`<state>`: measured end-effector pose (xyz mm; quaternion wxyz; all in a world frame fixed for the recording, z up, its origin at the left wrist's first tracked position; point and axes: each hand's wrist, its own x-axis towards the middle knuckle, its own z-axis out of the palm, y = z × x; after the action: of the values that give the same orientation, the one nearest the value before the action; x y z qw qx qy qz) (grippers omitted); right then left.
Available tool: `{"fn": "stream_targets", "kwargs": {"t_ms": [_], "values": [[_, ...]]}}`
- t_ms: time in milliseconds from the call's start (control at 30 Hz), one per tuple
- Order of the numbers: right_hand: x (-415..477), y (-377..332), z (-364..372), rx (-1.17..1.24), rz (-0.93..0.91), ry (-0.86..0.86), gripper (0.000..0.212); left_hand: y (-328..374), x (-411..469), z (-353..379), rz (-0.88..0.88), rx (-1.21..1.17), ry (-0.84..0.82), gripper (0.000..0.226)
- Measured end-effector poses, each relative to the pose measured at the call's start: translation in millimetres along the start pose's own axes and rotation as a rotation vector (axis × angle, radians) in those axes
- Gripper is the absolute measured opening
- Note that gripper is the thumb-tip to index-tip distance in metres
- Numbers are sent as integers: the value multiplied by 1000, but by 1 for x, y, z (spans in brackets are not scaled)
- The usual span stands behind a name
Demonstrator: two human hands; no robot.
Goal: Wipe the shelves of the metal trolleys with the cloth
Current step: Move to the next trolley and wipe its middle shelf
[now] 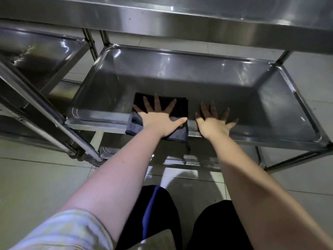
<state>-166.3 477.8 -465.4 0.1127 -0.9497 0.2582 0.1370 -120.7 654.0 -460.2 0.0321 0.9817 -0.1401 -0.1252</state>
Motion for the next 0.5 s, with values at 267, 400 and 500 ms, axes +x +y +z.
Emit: {"fn": "stream_targets", "kwargs": {"t_ms": [267,400,500], "values": [[27,-61,-4,178,-381,188,45,-73,34,-24,18,134,413,34],[27,-89,1,78,-377,196,42,-81,43,-20,145,136,338,30],[21,-93,-14,47,-398,249,37,-77,36,-23,128,127,405,31]]}}
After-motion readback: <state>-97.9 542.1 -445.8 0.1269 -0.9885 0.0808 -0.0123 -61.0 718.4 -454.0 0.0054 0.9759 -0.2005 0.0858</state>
